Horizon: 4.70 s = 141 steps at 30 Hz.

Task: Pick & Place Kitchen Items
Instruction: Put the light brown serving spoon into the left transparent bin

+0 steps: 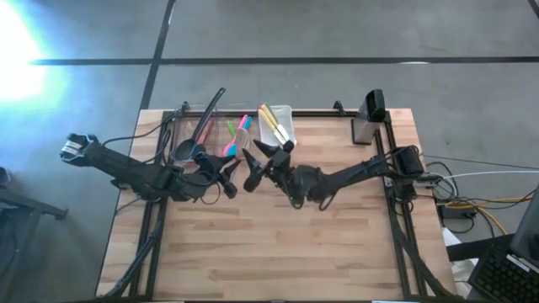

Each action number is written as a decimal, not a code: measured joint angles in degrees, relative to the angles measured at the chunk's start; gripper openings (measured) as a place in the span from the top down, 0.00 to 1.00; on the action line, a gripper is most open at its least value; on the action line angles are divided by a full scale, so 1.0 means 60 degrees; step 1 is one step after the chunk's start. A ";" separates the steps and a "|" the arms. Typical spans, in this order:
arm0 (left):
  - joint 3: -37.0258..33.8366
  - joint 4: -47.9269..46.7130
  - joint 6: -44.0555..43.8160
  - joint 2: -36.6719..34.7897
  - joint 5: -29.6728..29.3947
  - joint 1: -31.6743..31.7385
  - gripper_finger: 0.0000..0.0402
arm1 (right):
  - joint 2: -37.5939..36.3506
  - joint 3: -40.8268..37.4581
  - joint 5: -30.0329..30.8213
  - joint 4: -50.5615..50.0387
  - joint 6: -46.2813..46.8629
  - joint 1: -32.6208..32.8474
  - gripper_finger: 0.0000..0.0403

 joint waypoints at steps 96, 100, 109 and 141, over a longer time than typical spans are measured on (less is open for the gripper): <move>-0.1140 1.0701 -1.4196 0.4473 0.8860 0.2266 0.59 | -0.2004 0.3385 -0.4319 -1.1855 -0.6020 0.2404 0.98; -0.1014 1.0515 -1.4196 0.4503 0.9037 0.2231 0.59 | -0.1998 0.3375 -0.4514 -1.2071 -0.6283 0.2395 0.98; -0.0571 0.9224 -1.4029 0.4513 0.9086 0.2204 0.59 | -0.1534 0.3301 -0.5470 -1.2316 -0.6543 0.2312 0.98; -0.0448 0.8835 -1.3870 0.4510 0.9824 0.2209 0.78 | -0.0448 0.3326 -0.3370 -1.1015 -0.8165 0.3139 0.98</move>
